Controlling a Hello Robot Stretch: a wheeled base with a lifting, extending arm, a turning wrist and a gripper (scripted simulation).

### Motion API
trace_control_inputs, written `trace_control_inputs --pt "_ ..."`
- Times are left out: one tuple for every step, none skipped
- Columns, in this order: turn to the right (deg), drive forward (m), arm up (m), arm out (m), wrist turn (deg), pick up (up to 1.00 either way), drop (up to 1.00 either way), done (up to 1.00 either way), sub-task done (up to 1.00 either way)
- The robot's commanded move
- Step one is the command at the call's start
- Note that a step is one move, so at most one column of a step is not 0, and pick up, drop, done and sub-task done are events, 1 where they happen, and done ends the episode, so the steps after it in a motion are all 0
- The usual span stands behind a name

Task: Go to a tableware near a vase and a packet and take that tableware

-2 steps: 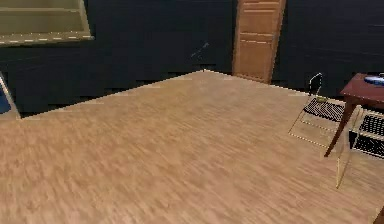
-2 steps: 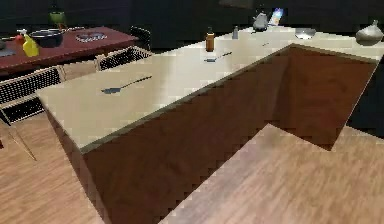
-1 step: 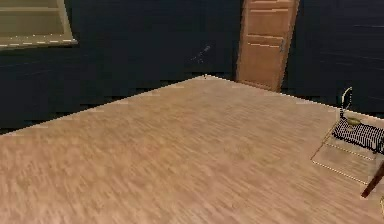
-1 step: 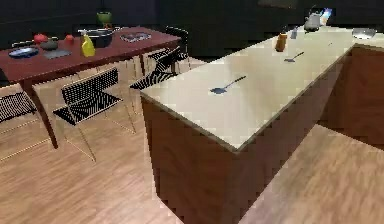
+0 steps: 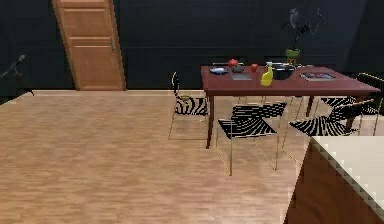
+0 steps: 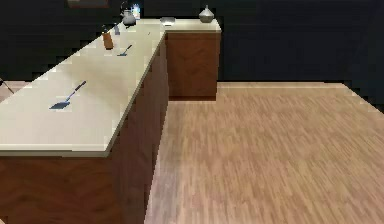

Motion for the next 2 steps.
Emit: trace_control_inputs --pt "3.0 0.00 0.00 0.00 0.0 0.00 0.00 0.00 0.00" --pt "3.0 0.00 0.00 0.00 0.0 0.00 0.00 0.00 0.00"
